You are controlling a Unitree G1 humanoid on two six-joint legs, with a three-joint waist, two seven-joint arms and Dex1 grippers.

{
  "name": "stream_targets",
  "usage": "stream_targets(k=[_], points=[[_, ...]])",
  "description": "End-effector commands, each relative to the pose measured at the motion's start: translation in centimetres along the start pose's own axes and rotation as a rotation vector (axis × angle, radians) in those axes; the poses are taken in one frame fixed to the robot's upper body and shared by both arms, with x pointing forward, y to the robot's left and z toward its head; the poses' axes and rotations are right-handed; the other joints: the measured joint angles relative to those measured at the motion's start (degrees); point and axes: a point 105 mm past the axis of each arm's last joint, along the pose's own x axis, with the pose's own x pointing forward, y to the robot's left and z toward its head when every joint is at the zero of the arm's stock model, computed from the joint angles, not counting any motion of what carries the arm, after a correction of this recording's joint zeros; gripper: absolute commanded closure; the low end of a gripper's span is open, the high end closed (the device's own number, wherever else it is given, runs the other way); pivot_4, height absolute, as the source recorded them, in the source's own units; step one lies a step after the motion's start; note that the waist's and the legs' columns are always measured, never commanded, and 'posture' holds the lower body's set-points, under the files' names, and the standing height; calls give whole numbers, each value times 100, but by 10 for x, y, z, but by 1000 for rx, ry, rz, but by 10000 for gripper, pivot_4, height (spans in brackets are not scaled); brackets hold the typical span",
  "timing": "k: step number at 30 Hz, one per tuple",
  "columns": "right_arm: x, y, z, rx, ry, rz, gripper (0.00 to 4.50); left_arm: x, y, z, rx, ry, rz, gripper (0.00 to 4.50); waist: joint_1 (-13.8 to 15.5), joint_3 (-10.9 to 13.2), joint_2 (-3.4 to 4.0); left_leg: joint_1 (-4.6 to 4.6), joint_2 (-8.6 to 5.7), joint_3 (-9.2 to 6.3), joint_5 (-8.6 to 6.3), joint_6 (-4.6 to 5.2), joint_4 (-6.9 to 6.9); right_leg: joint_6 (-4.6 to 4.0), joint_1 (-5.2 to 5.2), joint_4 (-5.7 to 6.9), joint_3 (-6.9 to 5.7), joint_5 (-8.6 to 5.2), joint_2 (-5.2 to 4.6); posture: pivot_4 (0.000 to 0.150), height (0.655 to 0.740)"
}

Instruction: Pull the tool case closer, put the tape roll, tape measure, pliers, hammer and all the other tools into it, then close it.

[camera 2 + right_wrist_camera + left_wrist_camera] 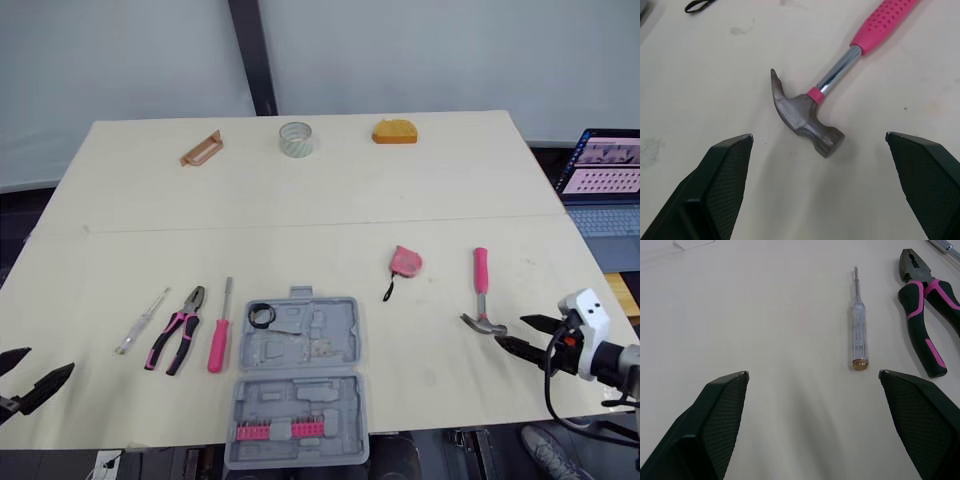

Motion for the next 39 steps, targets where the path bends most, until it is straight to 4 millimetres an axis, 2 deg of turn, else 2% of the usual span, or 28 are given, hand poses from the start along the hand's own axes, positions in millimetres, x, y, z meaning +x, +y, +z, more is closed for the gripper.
stream_targets(k=[1,13,16,23,26,30,34,39], points=[[-13,-12,7,-33,-18,-61,117,-1,4,3,17,-5,13,0,-3,0,0,0,0,1,0,0,0,0,0,0,0,0,0,1500,7400],[-15,-13,13,-30,-48,-76,117,11,-8,7,23,-21,-39,0,1,0,0,0,0,1,0,0,1,0,0,0,1,0,0,1500,7400],[-13,-3,16,-29,-48,-33,117,19,-16,12,29,-36,-72,0,7,0,1,0,0,1,0,0,1,0,0,0,1,0,0,1500,7400],[-17,13,-11,-49,96,14,117,26,-22,16,40,-35,-104,0,34,0,0,1,0,2,0,0,2,0,0,1,1,0,0,1500,7400],[-15,14,-4,-44,60,4,117,30,-28,20,56,-35,-141,0,28,0,0,2,0,3,0,0,3,0,1,2,2,0,0,1500,7400],[-2,30,14,-35,-14,50,117,46,-47,41,96,-73,-247,0,42,0,0,3,0,3,0,0,4,0,1,5,3,0,0,1500,7400],[24,57,40,-16,-120,102,117,71,-84,72,160,-136,-421,0,148,-1,0,3,0,2,0,-1,14,0,1,11,6,1,0,1500,7400],[48,78,48,-24,-146,101,117,91,-118,96,203,-197,-549,0,192,-1,1,1,-1,1,0,-1,14,0,0,13,7,1,1,1500,7400]])
